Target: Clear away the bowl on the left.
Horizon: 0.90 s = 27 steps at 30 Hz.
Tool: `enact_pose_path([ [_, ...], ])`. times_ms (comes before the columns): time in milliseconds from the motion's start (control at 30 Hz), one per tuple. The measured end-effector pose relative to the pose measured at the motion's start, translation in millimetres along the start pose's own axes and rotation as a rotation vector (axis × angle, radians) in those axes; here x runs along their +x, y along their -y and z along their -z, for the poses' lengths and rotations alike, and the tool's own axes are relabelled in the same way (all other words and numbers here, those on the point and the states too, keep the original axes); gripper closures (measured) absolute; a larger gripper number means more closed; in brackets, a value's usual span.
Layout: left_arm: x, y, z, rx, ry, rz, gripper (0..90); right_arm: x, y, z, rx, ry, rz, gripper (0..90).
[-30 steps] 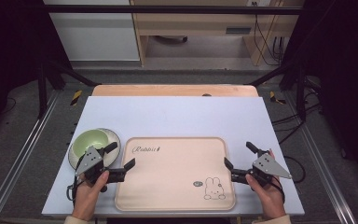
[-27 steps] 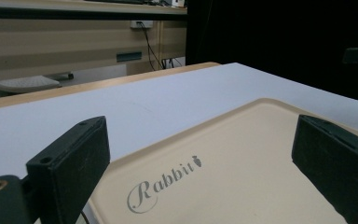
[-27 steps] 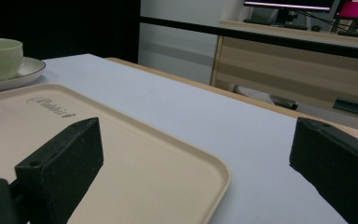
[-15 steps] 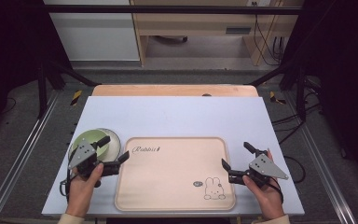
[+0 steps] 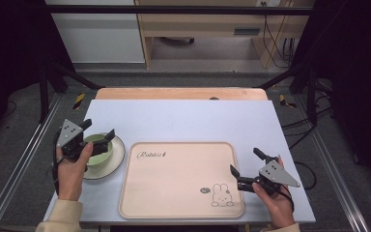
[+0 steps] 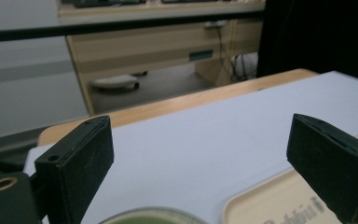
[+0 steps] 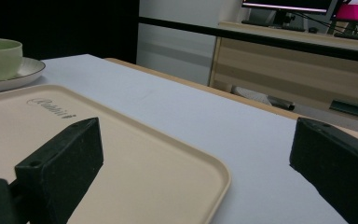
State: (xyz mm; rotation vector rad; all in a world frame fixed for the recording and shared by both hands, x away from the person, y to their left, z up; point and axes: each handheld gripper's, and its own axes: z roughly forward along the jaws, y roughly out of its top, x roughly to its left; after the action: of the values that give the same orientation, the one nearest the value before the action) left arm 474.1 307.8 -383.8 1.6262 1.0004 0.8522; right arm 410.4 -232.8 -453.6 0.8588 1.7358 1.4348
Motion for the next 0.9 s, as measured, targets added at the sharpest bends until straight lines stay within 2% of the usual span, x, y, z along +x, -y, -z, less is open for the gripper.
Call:
enact_pose_path([
  [67, 6.9, 2.8, 5.6, 0.022, -0.046, 0.003, 7.7, -0.4, -0.3, 0.1, -0.001, -0.002, -0.003, 2.8],
  [133, 14.3, 5.1, 9.6, 0.040, -0.054, 0.002, 7.7, -0.6, 0.0, 0.0, -0.001, -0.001, -0.004, 2.8],
  [300, 30.1, 12.5, 17.4, 0.084, -0.120, 0.020, 7.9, 1.1, 0.6, -2.2, 0.010, 0.001, -0.002, 2.8],
  [367, 36.4, 16.9, 19.5, 0.116, -0.136, 0.043, 8.7, 1.9, 0.8, -2.9, 0.014, 0.001, 0.000, 2.8],
  [433, 42.1, 24.3, 20.8, 0.171, -0.141, 0.077, 11.9, 2.2, 0.9, -2.9, 0.015, 0.003, 0.000, 2.5],
  [533, 46.7, 34.8, 17.9, 0.242, -0.187, 0.077, 12.3, 1.3, 0.5, -2.1, 0.011, 0.004, -0.001, 2.5],
  [767, 50.0, 48.0, 11.2, 0.309, -0.201, 0.102, 13.7, 0.7, 0.2, -2.0, 0.010, 0.001, -0.005, 2.7],
  [833, 50.3, 50.1, 10.1, 0.323, -0.191, 0.124, 14.5, 0.8, 0.3, -2.3, 0.011, 0.001, -0.003, 2.7],
  [900, 50.6, 51.9, 8.8, 0.358, -0.173, 0.138, 16.8, 1.1, -0.1, -2.1, 0.009, -0.002, -0.006, 2.6],
])
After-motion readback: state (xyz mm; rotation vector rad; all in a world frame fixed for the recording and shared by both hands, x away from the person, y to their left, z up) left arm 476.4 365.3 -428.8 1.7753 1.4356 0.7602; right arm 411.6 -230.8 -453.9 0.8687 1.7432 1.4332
